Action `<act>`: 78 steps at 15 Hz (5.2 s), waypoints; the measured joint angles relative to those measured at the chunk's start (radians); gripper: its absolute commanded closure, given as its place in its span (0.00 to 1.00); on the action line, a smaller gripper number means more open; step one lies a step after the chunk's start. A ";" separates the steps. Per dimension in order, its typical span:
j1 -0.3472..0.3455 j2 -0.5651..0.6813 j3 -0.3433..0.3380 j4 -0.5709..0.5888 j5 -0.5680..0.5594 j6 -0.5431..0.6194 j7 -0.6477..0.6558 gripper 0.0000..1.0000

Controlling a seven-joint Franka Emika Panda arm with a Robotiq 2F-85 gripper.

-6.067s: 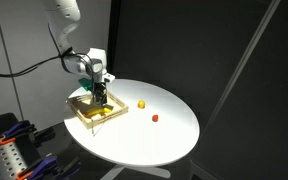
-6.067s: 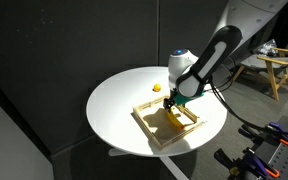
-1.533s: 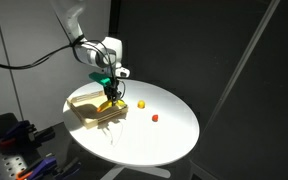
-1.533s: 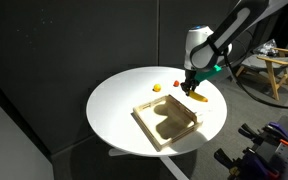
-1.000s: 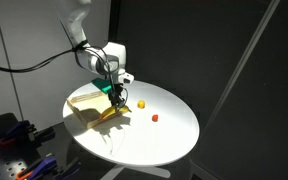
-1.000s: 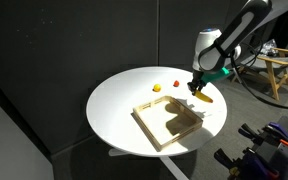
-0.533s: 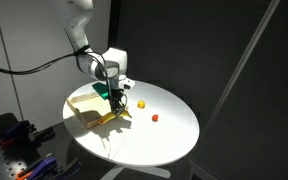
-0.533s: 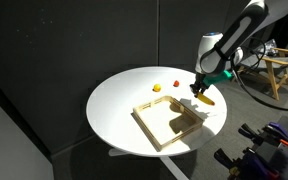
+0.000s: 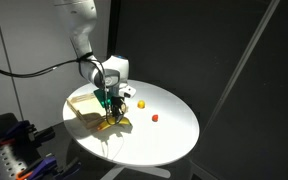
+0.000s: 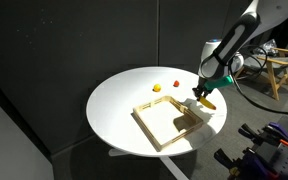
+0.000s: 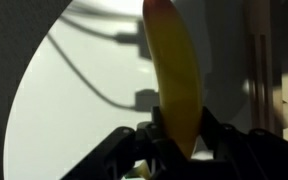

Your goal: Remove the banana from the box

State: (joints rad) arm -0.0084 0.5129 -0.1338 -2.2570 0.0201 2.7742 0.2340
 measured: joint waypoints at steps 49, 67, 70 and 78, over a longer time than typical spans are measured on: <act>0.124 -0.234 -0.006 -0.040 -0.145 -0.301 0.033 0.00; 0.087 -0.456 0.157 -0.153 0.020 -0.371 -0.105 0.00; 0.088 -0.476 0.169 -0.163 0.020 -0.371 -0.103 0.00; 0.088 -0.506 0.184 -0.181 0.019 -0.354 -0.098 0.00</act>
State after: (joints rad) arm 0.0798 0.0071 0.0500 -2.4381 0.0388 2.4199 0.1364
